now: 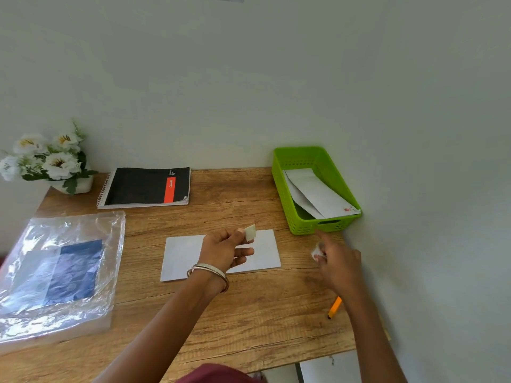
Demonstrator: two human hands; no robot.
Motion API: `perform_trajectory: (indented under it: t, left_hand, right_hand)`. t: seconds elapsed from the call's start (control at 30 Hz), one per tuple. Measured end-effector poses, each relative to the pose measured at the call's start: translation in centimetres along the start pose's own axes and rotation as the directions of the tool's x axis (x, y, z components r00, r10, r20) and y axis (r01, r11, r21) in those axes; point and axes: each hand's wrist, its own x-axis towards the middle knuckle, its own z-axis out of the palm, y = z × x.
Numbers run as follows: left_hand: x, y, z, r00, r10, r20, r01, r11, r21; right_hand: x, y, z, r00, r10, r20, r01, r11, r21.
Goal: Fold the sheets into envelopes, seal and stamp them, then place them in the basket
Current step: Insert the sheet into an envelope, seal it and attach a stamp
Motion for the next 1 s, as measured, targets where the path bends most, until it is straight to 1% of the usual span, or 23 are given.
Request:
perform_trajectory:
  t: [0.1, 0.17, 0.3, 0.33, 0.4, 0.43, 0.47, 0.5, 0.53, 0.57, 0.6, 0.63, 0.67, 0.7, 0.73, 0.77, 0.8, 0.83, 0.87, 0.9, 0.93, 1.0]
  left_hand:
    - [-0.1, -0.2, 0.1, 0.999, 0.021, -0.024, -0.02, 0.999, 0.026]
    - [-0.1, -0.3, 0.2, 0.999, 0.03, -0.031, -0.029, 0.999, 0.032]
    - [-0.2, -0.3, 0.2, 0.999, 0.032, -0.01, -0.032, 0.998, 0.045]
    - [-0.2, -0.3, 0.1, 0.999, 0.034, 0.002, -0.034, 0.998, 0.052]
    - [-0.1, -0.2, -0.1, 0.998, 0.052, 0.035, -0.054, 0.996, 0.071]
    - [0.0, -0.2, -0.2, 0.996, 0.07, 0.052, -0.075, 0.993, 0.094]
    - [0.2, -0.2, -0.3, 0.993, 0.102, 0.067, -0.11, 0.986, 0.125]
    - [0.4, -0.3, -0.5, 0.984, 0.163, 0.076, -0.175, 0.968, 0.178]
    - [0.5, -0.5, -0.6, 0.96, 0.266, 0.083, -0.278, 0.923, 0.264]
    - [0.8, -0.6, -0.7, 0.906, 0.411, 0.101, -0.417, 0.826, 0.378]
    - [1.0, -0.8, -0.9, 0.811, 0.568, 0.139, -0.556, 0.675, 0.484]
    - [1.1, -0.8, -1.0, 0.686, 0.7, 0.197, -0.667, 0.496, 0.556]
    - [1.2, -0.7, -1.2, 0.561, 0.783, 0.27, -0.739, 0.326, 0.59]
    - [1.0, -0.6, -1.3, 0.468, 0.813, 0.346, -0.774, 0.187, 0.605]
    - [1.0, -0.6, -1.5, 0.403, 0.813, 0.421, -0.785, 0.07, 0.615]
    - [0.8, -0.5, -1.7, 0.378, 0.794, 0.476, -0.777, -0.008, 0.629]
    - [0.6, -0.6, -1.9, 0.406, 0.77, 0.492, -0.767, -0.006, 0.642]
    - [0.2, -0.5, -2.1, 0.469, 0.751, 0.465, -0.751, 0.062, 0.657]
    - [-0.1, -0.4, -2.1, 0.533, 0.749, 0.394, -0.734, 0.177, 0.656]
    - [0.0, -0.5, -2.2, 0.575, 0.744, 0.34, -0.729, 0.278, 0.625]
    - [0.0, -0.4, -2.4, 0.586, 0.75, 0.308, -0.737, 0.334, 0.588]
    - [0.3, -0.3, -2.7, 0.45, 0.807, 0.382, -0.779, 0.146, 0.609]
  right_hand:
    - [0.3, -0.3, 0.6, 0.998, 0.023, -0.053, -0.032, 0.985, -0.172]
    - [0.6, -0.2, 1.3, 0.997, 0.037, -0.071, -0.054, 0.965, -0.256]
    - [0.5, 0.4, 2.9, 0.998, 0.042, -0.051, -0.054, 0.963, -0.266]
    - [0.4, 0.6, 3.2, 0.997, 0.042, -0.066, -0.058, 0.96, -0.272]
    - [-0.1, 0.5, 3.3, 0.986, 0.053, -0.156, -0.096, 0.954, -0.284]
    - [-0.3, 0.3, 3.2, 0.975, 0.059, -0.216, -0.113, 0.962, -0.247]
    - [-0.6, -0.2, 2.9, 0.961, 0.068, -0.267, -0.109, 0.984, -0.139]
    - [-1.0, -1.0, 2.4, 0.95, 0.087, -0.3, -0.074, 0.996, 0.055]
    - [-1.5, -2.0, 1.7, 0.946, 0.117, -0.302, -0.012, 0.945, 0.328]
    - [-2.0, -3.2, 0.9, 0.96, 0.151, -0.234, 0.021, 0.799, 0.601]
    - [-2.5, -4.6, 0.0, 0.983, 0.155, -0.102, -0.011, 0.596, 0.803]
    - [-2.8, -5.8, -0.6, 0.992, 0.119, 0.051, -0.094, 0.391, 0.916]
    - [-3.0, -6.7, -1.0, 0.98, 0.054, 0.19, -0.197, 0.212, 0.957]
    - [-3.1, -7.4, -1.3, 0.959, -0.009, 0.285, -0.283, 0.077, 0.956]
    - [-3.0, -7.9, -1.4, 0.938, -0.058, 0.34, -0.342, -0.025, 0.939]
    - [-2.9, -8.3, -1.5, 0.926, -0.086, 0.367, -0.374, -0.097, 0.922]
    - [-2.7, -8.6, -1.6, 0.922, -0.101, 0.374, -0.385, -0.138, 0.913]
    - [-2.6, -8.9, -1.7, 0.924, -0.106, 0.368, -0.381, -0.152, 0.912]
    - [-2.5, -9.1, -1.7, 0.927, -0.11, 0.358, -0.371, -0.146, 0.917]
    - [-2.4, -9.2, -1.7, 0.931, -0.111, 0.347, -0.36, -0.129, 0.924]
    - [-2.3, -9.3, -1.8, 0.935, -0.106, 0.338, -0.349, -0.109, 0.931]
    - [-2.1, -9.3, -1.8, 0.944, -0.085, 0.319, -0.325, -0.074, 0.943]
